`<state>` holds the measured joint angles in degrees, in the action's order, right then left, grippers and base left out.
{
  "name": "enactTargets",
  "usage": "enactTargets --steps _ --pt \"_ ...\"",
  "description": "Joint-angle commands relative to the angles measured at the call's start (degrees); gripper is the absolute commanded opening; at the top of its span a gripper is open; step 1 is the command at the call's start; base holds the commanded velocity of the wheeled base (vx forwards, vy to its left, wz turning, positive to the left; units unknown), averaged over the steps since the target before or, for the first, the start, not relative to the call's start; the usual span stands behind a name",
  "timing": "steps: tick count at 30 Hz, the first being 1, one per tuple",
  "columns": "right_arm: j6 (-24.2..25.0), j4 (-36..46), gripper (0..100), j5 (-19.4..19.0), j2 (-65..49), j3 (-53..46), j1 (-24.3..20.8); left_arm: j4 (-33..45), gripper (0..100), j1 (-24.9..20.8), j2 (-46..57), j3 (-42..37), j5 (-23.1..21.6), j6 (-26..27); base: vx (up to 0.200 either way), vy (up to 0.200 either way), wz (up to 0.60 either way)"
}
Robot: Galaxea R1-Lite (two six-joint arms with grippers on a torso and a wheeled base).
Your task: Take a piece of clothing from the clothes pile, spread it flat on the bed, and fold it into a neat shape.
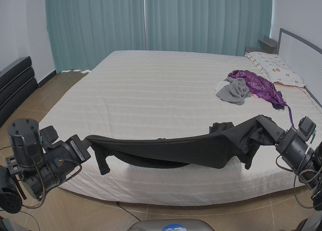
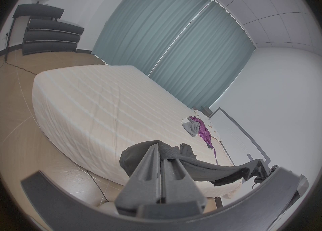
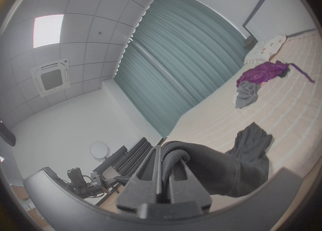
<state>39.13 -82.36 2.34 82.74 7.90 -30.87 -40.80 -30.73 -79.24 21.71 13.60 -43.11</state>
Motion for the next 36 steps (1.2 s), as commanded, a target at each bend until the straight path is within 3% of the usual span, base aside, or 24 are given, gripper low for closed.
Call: enactTargets --steps 1,5,10,16,36 --pt "-1.51 6.77 0 1.09 -10.23 5.28 -2.62 5.29 0 0.15 8.57 3.34 0.37 1.27 0.0 0.0 0.0" --pt "-1.6 15.3 0 1.44 -13.13 12.84 -1.04 12.33 0 0.94 11.04 9.23 0.28 2.5 0.0 0.0 0.0" --pt "-1.6 24.79 0 -1.11 -9.44 23.21 3.8 20.15 0 3.57 7.43 16.96 -0.6 4.35 0.0 0.0 0.0" --pt "-1.87 26.55 0 -0.85 -3.11 31.04 6.26 21.03 0 5.95 -1.88 23.29 -0.51 4.52 0.0 0.0 0.0" --pt "-3.27 28.13 0 0.38 16.49 42.9 13.2 20.41 0 7.79 -25.7 41.92 -0.68 4.61 0.2 0.0 0.0"
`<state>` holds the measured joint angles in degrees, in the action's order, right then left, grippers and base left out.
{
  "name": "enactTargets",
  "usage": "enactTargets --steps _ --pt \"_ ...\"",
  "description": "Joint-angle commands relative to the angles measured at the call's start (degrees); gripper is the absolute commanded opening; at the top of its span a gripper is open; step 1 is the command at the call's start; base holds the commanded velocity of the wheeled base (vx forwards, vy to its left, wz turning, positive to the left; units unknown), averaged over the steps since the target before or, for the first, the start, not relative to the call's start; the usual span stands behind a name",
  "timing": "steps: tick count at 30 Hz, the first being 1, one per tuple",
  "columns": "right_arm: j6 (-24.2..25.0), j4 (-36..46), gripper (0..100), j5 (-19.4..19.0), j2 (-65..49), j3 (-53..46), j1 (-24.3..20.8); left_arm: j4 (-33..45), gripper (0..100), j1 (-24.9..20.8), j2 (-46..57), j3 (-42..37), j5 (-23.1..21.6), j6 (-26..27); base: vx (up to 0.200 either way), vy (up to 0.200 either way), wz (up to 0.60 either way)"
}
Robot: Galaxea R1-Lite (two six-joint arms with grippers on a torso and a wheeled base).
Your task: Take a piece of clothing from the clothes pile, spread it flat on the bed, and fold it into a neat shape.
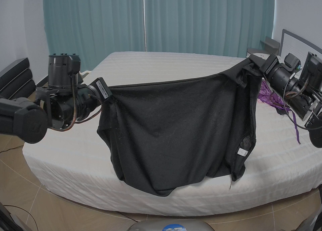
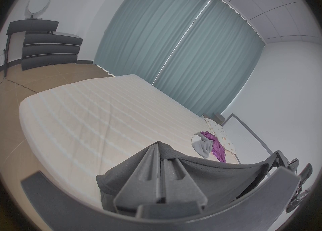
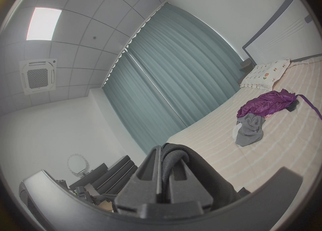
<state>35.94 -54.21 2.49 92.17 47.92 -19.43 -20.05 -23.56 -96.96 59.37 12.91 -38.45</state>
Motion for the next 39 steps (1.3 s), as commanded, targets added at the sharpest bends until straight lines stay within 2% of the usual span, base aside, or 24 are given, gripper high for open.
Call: enactTargets --steps 1,10,14,15,17,27,39 --pt "-0.08 -0.02 0 0.24 8.11 3.23 2.12 -0.34 0 0.71 -9.03 5.14 0.01 -0.05 0.2 0.0 0.0" --pt "-0.08 -0.63 0 0.33 16.11 7.01 4.4 -0.6 0 1.42 -17.47 10.42 -0.52 -0.31 0.2 0.0 0.0" --pt "-0.08 -0.63 0 1.38 20.33 9.21 5.28 -2.09 0 1.86 -21.07 12.97 -2.1 -0.49 0.0 0.0 0.0" --pt "-0.08 -0.81 0 3.49 23.84 11.32 5.72 -4.82 0 1.94 -23.71 13.58 -2.54 -0.57 0.0 0.0 0.0" --pt "0.01 -0.9 0 4.02 25.78 11.93 5.9 -6.4 0 1.94 -25.47 13.49 -2.54 -0.57 0.0 0.0 0.0" --pt "0.1 -5.64 0 4.1 34.48 12.11 6.34 -14.93 0 2.03 -34.34 13.67 -2.54 -0.66 0.0 0.0 0.0" --pt "0.01 -6.96 0 4.1 42.56 15.71 6.95 -16.33 0 1.94 -39.18 14.9 -2.28 -0.75 0.0 0.0 0.0"
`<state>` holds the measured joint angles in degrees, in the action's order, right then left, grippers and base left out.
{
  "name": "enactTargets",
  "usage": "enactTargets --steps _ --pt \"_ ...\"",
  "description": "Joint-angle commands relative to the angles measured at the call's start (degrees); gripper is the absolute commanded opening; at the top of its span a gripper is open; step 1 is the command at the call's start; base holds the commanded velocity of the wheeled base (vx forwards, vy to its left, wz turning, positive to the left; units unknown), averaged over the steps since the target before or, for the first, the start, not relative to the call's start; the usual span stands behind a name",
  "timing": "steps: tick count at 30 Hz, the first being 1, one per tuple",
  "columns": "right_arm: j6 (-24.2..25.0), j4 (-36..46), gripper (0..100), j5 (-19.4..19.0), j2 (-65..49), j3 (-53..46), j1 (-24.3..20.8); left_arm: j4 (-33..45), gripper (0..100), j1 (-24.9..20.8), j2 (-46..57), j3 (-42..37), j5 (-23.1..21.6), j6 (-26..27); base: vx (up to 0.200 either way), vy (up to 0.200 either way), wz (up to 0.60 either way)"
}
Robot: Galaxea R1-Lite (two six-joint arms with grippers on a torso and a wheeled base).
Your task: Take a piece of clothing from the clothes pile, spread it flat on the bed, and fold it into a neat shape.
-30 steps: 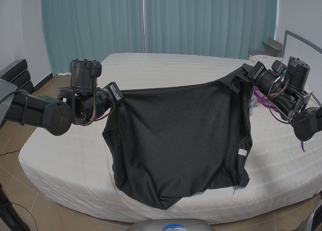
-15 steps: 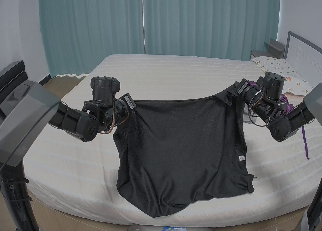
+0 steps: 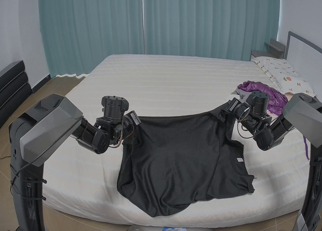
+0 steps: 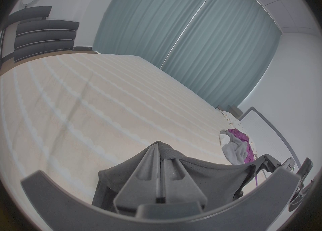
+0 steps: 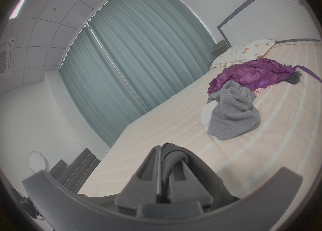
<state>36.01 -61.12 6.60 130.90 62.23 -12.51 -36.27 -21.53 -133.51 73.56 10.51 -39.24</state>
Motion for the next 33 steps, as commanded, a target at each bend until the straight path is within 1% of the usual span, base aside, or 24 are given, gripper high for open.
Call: enactTargets --steps 1,6,7,8,9,14,18,19,20,21,22,23,27,30,33 --pt "-0.06 -0.05 0 0.0 4.36 1.75 0.11 -0.12 0 0.0 -2.98 0.8 0.13 -0.05 0.0 0.0 0.0" --pt "-0.06 -0.05 0 -0.09 6.65 2.63 0.2 -0.03 0 0.26 -5.27 3.08 -0.05 -0.31 0.0 0.0 0.0" --pt "-0.06 0.04 100 -0.18 7.0 2.81 0.2 -0.03 0 0.26 -5.53 3.35 0.04 -0.57 0.0 0.0 0.0" --pt "-0.06 -0.05 100 -0.18 7.79 3.25 0.2 0.06 0 0.26 -6.06 3.87 -0.05 -0.92 0.0 0.0 0.0" --pt "0.02 -0.05 100 -0.27 8.49 3.6 0.2 0.06 100 0.17 -6.67 4.05 -0.14 -1.01 0.0 0.0 0.0" --pt "0.64 -0.14 100 -0.27 12.1 5.27 0.2 -0.12 100 0.08 -8.78 4.4 -0.14 -1.01 0.0 0.0 0.0" --pt "1.43 -0.75 100 -0.09 12.1 5.27 0.29 -0.03 100 0.52 -8.7 5.63 0.21 -1.19 0.0 0.0 0.0" --pt "2.84 -2.51 100 0.17 11.57 5.35 0.55 -0.03 100 1.14 -8.52 6.77 0.65 -1.98 0.0 0.0 0.0" --pt "3.01 -2.95 100 0.26 11.48 5.35 0.55 0.06 100 1.23 -8.52 6.86 0.65 -2.15 0.0 0.0 0.0" --pt "3.28 -5.32 100 1.58 10.87 5.35 0.91 -0.03 100 1.4 -8.17 7.3 1.18 -3.39 0.0 0.0 0.0" --pt "3.28 -5.32 100 1.58 10.87 5.35 0.91 -0.03 100 1.4 -8.17 7.3 1.18 -3.39 0.0 0.0 0.0" --pt "3.36 -6.82 100 3.34 10.6 5.62 0.99 -0.03 100 1.84 -7.38 7.48 2.15 -4.26 0.0 0.0 0.0" --pt "3.28 -7.08 100 3.95 10.34 5.53 1.26 0.06 100 2.37 -7.11 7.65 2.68 -4.26 0.0 0.0 0.0" --pt "3.28 -7.17 100 4.04 9.63 3.51 1.7 0.41 100 2.81 -5.62 5.54 3.03 -3.91 0.0 0.0 0.0" --pt "3.54 -7.17 100 2.98 8.05 -0.27 1.96 0.58 100 3.34 -3.51 3.08 2.41 -3.91 0.0 0.0 0.0"
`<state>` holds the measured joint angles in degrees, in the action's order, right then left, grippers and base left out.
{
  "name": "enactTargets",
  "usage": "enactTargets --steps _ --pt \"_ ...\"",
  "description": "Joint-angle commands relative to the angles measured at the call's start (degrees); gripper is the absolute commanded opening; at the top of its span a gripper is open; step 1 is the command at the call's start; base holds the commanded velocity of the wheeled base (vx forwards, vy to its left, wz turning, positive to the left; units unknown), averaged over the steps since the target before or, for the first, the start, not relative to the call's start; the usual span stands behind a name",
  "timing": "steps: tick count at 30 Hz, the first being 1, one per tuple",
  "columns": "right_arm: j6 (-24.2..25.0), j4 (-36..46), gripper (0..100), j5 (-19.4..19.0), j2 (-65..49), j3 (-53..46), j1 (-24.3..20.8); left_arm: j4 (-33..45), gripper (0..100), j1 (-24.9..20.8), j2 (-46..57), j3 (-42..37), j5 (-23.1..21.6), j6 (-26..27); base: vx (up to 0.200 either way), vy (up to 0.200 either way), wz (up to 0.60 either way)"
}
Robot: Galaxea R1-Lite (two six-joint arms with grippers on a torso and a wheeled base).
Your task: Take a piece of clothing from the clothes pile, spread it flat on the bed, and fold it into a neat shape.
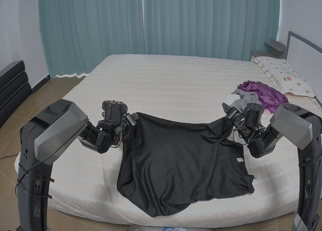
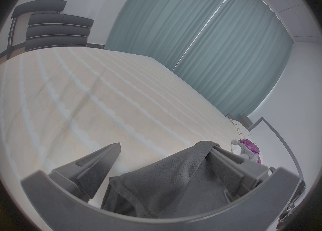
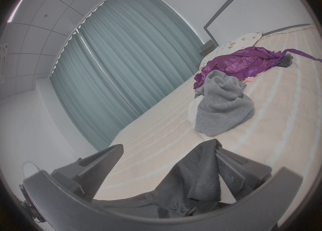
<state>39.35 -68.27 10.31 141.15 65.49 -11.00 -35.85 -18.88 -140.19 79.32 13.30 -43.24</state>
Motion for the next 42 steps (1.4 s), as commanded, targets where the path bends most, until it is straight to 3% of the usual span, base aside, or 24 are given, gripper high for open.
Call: enactTargets --steps 1,6,16,22,42 --pt "0.29 -0.02 100 -1.35 -2.73 -4.58 0.45 0.26 100 0.78 3.7 -3.3 -0.73 0.17 0.0 0.0 0.0" --pt "0.9 -1.08 100 -4.6 -5.54 -8.97 0.54 0.52 100 1.48 5.89 -5.32 -3.19 0.17 0.0 0.0 0.0" --pt "2.22 -2.75 100 -5.04 -8.79 -11.61 1.59 0.7 100 3.94 10.9 -7.78 -7.5 -3.69 0.0 0.0 0.0" --pt "2.66 -2.84 100 -5.13 -10.02 -13.72 1.77 0.7 100 5.44 12.84 -12.18 -12.33 -4.57 0.0 0.0 0.0" --pt "5.65 -3.54 100 -6.36 -10.81 -17.68 1.06 -1.06 100 6.58 12.57 -16.48 -12.68 -4.66 0.0 0.0 0.0"
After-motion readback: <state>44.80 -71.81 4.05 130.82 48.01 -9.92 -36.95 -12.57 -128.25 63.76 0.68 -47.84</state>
